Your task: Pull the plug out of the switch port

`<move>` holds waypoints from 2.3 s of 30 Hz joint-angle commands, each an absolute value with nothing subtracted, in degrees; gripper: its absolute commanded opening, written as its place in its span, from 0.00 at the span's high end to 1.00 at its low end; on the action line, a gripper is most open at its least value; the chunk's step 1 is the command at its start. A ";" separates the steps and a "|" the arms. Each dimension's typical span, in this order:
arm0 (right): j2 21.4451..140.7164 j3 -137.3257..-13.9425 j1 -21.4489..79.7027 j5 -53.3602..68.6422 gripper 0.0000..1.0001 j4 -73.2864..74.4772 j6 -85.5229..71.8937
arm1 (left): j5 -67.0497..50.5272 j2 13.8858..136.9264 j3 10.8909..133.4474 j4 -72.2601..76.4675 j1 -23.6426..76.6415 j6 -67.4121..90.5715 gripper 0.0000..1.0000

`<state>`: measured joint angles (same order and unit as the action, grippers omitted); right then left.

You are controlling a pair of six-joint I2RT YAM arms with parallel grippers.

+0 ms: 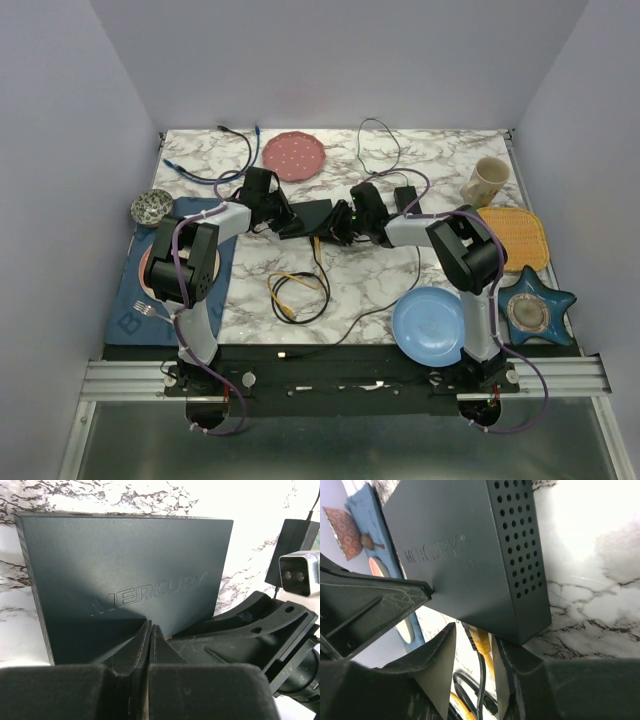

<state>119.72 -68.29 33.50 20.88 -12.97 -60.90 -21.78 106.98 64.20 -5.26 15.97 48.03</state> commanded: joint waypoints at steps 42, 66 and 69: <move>119.45 -58.36 32.26 22.24 1.00 -25.41 -63.99 | -28.03 102.75 54.76 -0.80 16.08 51.06 0.98; 111.54 -51.85 32.34 25.40 1.00 -15.83 -51.60 | -25.84 106.70 57.92 3.34 17.67 55.98 0.98; 108.48 -51.77 32.43 24.26 1.00 -14.50 -50.45 | -26.10 105.56 57.40 3.95 17.49 56.25 0.98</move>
